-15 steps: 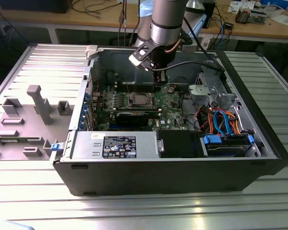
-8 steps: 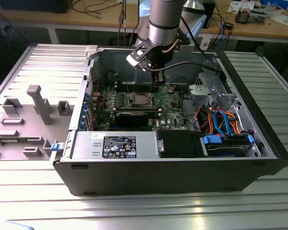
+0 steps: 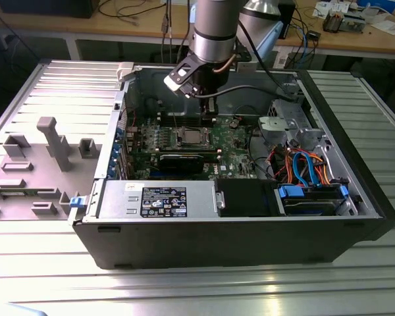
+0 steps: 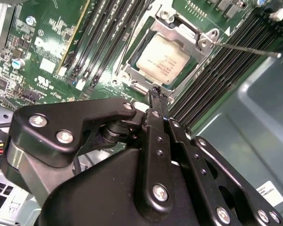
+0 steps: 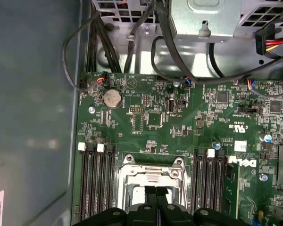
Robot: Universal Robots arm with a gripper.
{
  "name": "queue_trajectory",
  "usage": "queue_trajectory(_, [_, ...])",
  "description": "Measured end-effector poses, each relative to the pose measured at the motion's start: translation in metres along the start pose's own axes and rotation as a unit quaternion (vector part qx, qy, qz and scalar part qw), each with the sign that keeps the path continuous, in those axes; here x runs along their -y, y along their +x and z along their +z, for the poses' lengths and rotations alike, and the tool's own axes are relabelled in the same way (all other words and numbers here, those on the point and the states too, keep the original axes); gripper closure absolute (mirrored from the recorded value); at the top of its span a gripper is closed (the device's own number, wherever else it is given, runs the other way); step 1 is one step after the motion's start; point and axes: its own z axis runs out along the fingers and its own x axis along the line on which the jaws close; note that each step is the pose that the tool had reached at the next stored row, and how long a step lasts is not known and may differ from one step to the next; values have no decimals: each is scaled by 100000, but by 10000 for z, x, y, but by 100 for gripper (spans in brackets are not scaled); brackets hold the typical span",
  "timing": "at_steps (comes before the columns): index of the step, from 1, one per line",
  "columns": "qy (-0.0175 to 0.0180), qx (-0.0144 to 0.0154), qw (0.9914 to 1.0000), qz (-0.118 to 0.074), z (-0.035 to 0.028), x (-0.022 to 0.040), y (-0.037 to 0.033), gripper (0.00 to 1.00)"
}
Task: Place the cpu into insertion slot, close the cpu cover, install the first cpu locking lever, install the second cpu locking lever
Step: 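Close the cpu cover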
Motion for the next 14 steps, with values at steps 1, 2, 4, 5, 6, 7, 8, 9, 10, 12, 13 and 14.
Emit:
queue_trajectory(1, [-3,-1,100000,-3,1,7,1,89])
queue_trajectory(2, [-3,-3,100000,-4,2,11,1,89])
queue_trajectory(4, [-3,-4,100000,-14,3,11,1,89])
queue_trajectory(5, [-6,-6,100000,-8,3,12,1,89])
queue_trajectory(6, [-4,-5,100000,-8,3,12,1,89])
queue_trajectory(7, [-4,-5,100000,-8,4,12,1,89])
queue_trajectory(8, [-2,-3,100000,-7,3,12,1,89])
queue_trajectory(9, [-4,-4,100000,-4,4,13,1,89])
queue_trajectory(10, [-3,-5,100000,-7,4,13,1,89])
queue_trajectory(12, [-5,-5,100000,-5,4,13,1,89])
queue_trajectory(13, [-4,-7,100000,-6,4,13,1,89])
queue_trajectory(14, [-3,-5,100000,-7,4,13,1,89])
